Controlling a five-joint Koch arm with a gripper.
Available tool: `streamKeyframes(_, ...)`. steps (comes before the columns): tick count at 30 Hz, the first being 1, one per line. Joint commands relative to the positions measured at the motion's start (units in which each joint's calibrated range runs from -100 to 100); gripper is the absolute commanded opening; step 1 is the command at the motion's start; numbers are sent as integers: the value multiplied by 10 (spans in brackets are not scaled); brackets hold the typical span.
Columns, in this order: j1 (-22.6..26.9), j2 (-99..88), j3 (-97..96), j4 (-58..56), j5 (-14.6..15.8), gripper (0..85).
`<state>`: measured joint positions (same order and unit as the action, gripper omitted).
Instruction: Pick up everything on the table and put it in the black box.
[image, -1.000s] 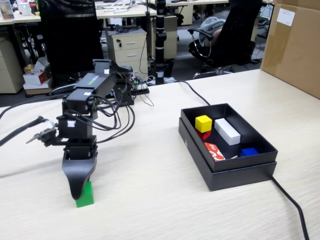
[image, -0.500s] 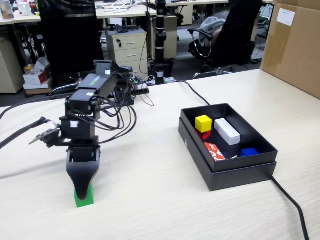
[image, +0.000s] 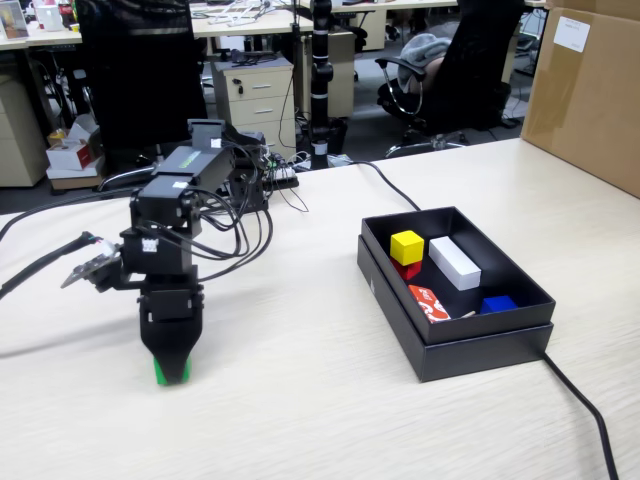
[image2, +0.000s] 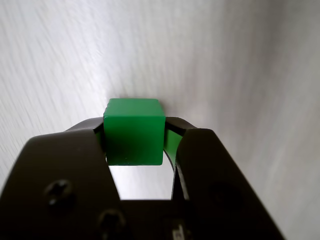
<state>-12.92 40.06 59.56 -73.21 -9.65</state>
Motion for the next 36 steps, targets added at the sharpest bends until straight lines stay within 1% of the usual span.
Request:
streamKeyframes(1, 13, -211, -26, -130, 0, 23)
streamKeyframes(2, 20, -278, -81, -131, 1, 24)
streamKeyframes(3, 55, -510, -263, -131, 13, 24)
streamKeyframes(4, 59, -526, -276, -130, 15, 24)
streamKeyframes(5, 83, -613, -333, -129, 28, 25)
streamKeyframes(6, 86, -624, -338, -129, 30, 25)
streamKeyframes(7, 102, -665, -359, -128, 39, 25)
streamKeyframes(9, 157, -775, -402, -126, 73, 25)
streamKeyframes(13, 230, -821, -398, -121, 124, 25)
streamKeyframes(15, 283, -803, -352, -93, 162, 28)
streamKeyframes(17, 297, -774, -315, -86, 172, 28)
streamKeyframes(19, 316, -685, -231, -76, 186, 28)
streamKeyframes(22, 323, -605, -164, -76, 190, 28)
streamKeyframes(24, 325, -402, -25, -61, 193, 29)
streamKeyframes(26, 324, -331, 20, -52, 193, 29)
streamKeyframes(30, 325, -270, 32, 2, 194, 29)
streamKeyframes(36, 328, -172, 30, 13, 202, 33)
